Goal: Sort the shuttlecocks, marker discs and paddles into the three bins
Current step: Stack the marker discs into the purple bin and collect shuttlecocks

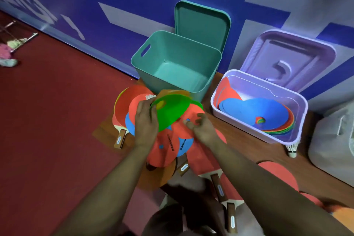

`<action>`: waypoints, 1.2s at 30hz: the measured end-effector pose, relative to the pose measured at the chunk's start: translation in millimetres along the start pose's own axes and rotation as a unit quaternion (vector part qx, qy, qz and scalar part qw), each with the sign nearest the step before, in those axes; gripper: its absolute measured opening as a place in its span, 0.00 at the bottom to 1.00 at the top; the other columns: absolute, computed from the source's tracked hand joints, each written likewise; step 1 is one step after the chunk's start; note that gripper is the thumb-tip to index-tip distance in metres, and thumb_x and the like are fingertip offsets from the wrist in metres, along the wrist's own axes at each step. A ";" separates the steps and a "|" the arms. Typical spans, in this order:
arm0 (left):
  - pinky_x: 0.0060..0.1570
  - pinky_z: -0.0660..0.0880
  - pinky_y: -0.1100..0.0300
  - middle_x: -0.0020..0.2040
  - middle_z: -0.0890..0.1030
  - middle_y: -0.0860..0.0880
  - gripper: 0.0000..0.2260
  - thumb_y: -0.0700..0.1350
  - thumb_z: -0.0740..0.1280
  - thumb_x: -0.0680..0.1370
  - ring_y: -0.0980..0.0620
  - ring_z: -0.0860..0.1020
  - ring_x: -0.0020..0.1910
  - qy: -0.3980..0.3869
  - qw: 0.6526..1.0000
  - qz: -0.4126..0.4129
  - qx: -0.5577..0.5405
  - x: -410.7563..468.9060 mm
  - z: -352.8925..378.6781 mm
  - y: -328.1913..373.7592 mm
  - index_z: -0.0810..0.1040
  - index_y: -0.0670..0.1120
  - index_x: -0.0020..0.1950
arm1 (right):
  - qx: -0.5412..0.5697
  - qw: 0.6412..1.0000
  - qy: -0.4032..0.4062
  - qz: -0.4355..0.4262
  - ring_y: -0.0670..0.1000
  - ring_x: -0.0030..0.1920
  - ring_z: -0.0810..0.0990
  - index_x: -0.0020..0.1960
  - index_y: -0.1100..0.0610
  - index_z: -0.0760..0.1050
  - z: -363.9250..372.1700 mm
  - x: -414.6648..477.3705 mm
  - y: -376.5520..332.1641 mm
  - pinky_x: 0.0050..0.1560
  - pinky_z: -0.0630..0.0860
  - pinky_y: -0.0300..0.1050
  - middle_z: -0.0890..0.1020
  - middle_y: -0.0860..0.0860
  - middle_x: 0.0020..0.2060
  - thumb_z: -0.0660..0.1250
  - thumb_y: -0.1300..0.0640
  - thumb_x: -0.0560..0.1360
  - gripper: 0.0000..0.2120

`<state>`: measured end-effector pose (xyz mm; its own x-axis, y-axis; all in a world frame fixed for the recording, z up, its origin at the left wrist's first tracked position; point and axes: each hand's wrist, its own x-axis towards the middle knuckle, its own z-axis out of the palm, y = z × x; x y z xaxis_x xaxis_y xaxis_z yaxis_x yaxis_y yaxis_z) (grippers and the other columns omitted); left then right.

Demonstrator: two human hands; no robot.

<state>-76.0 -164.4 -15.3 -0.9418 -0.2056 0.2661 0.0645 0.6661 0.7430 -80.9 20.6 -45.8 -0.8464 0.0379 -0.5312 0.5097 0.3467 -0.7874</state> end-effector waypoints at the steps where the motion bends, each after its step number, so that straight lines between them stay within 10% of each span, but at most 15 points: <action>1: 0.59 0.67 0.66 0.56 0.76 0.45 0.11 0.38 0.59 0.82 0.53 0.73 0.56 0.014 1.000 -0.005 -0.009 0.6 -6.1 1.0 0.75 0.39 0.62 | 0.009 1.000 0.004 -0.003 0.53 0.59 0.75 0.73 0.61 0.64 0.8 0.7 -2.8 0.53 0.68 0.38 0.75 0.58 0.63 0.73 0.48 0.72 0.35; 11: 0.54 0.73 0.59 0.55 0.80 0.51 0.11 0.46 0.59 0.82 0.54 0.78 0.55 0.087 0.976 -0.138 -0.144 1.0 -37.7 6.0 0.75 0.46 0.62 | 0.192 0.977 -0.053 -0.076 0.45 0.44 0.83 0.59 0.54 0.74 -7.9 -20.6 -24.2 0.44 0.77 0.34 0.83 0.50 0.48 0.70 0.58 0.76 0.12; 16: 0.41 0.70 0.58 0.40 0.77 0.53 0.04 0.41 0.63 0.80 0.59 0.74 0.37 -0.005 0.956 -0.197 -0.218 -16.1 -29.0 21.4 0.74 0.48 0.48 | 0.231 0.968 -0.014 -0.099 0.54 0.55 0.82 0.63 0.59 0.74 -18.7 -26.6 -26.2 0.57 0.79 0.51 0.83 0.56 0.56 0.66 0.64 0.78 0.14; 25: 0.58 0.76 0.48 0.59 0.82 0.43 0.17 0.35 0.63 0.77 0.43 0.80 0.56 -0.123 0.842 -0.328 -0.411 -7.0 40.4 57.1 0.77 0.45 0.64 | 0.203 0.970 0.076 -0.107 0.52 0.50 0.82 0.57 0.53 0.75 -85.0 -47.2 -13.4 0.56 0.78 0.52 0.83 0.52 0.51 0.67 0.67 0.71 0.17; 30: 0.63 0.74 0.46 0.61 0.81 0.46 0.23 0.59 0.66 0.76 0.46 0.79 0.60 -0.263 0.810 -0.303 -0.429 16.4 101.8 97.5 0.78 0.47 0.64 | 0.168 0.964 0.179 -0.105 0.54 0.48 0.79 0.54 0.52 0.74 -159.0 -52.4 -5.5 0.54 0.76 0.53 0.82 0.53 0.48 0.66 0.70 0.71 0.17; 34: 0.36 0.77 0.59 0.39 0.78 0.45 0.14 0.53 0.57 0.83 0.48 0.77 0.36 -0.284 0.877 -0.256 -0.290 33.6 148.0 125.3 0.73 0.48 0.43 | 0.153 0.933 0.314 -0.091 0.52 0.47 0.77 0.52 0.54 0.72 -214.7 -54.8 6.7 0.48 0.73 0.45 0.79 0.51 0.44 0.62 0.72 0.72 0.16; 36: 0.40 0.77 0.55 0.37 0.80 0.44 0.09 0.48 0.64 0.79 0.46 0.77 0.35 -0.299 0.934 -0.133 -0.145 36.3 169.7 121.4 0.72 0.48 0.40 | 0.098 0.926 0.359 -0.067 0.53 0.50 0.76 0.56 0.56 0.71 -235.9 -54.3 17.0 0.48 0.70 0.45 0.79 0.53 0.48 0.62 0.68 0.72 0.14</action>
<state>-158.4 30.8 -19.6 -0.9477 0.1579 -0.2774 -0.1930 0.4087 0.8920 -62.7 245.5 43.4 -0.7532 0.6437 -0.1354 0.3516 0.2200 -0.9099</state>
